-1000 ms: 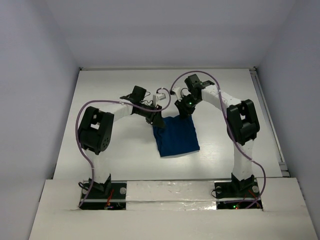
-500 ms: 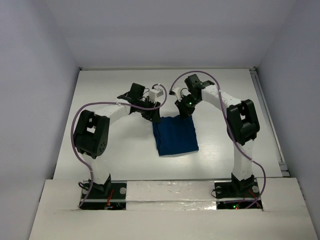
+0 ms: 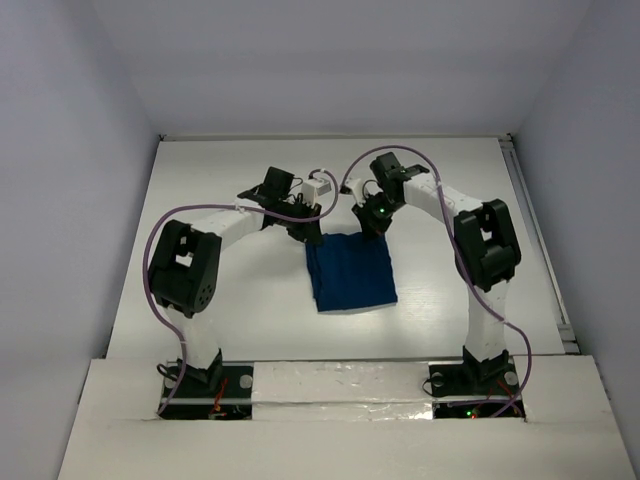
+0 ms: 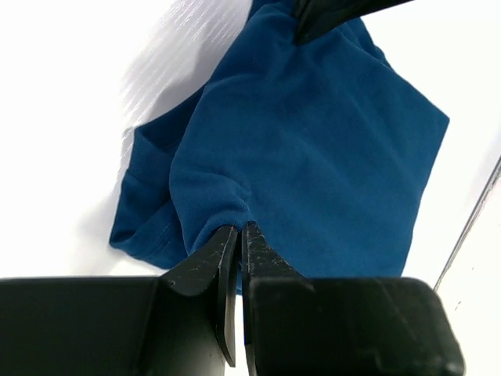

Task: Fold and stack the t-shirts
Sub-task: Fold the long partially folded tshirt into a neat square

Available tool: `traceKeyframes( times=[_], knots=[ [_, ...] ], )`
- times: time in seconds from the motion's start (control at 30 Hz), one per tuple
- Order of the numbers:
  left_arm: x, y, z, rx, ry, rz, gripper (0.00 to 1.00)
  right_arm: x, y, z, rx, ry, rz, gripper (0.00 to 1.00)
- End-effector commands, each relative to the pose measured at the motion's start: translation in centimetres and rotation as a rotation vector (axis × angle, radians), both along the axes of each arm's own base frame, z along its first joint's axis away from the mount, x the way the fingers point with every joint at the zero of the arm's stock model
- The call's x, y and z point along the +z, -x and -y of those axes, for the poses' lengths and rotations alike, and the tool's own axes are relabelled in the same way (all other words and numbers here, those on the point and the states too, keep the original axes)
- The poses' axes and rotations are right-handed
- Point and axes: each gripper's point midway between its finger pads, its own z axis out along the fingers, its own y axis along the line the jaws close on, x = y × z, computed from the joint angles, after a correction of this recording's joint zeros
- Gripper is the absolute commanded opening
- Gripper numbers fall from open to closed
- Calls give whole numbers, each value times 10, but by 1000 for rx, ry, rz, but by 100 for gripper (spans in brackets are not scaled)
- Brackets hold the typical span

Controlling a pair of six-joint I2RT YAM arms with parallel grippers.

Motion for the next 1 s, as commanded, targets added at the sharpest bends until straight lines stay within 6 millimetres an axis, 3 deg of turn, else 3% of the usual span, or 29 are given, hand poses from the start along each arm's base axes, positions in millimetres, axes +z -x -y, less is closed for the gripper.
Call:
traceKeyframes(
  times=[0.0,0.33,0.6,0.97],
  knots=[
    [4,0,6,-37,34,16,0,27,-5,5,-12,-10,89,0],
    [1,1,7,-46,35,13,0,48,6,17,-30,1,157,0],
    [18,11,17,-119,117,4,0,63,12,23,-45,9,178,0],
    [46,19,32,-226,217,29,0,62,20,35,-63,52,184,0]
  ],
)
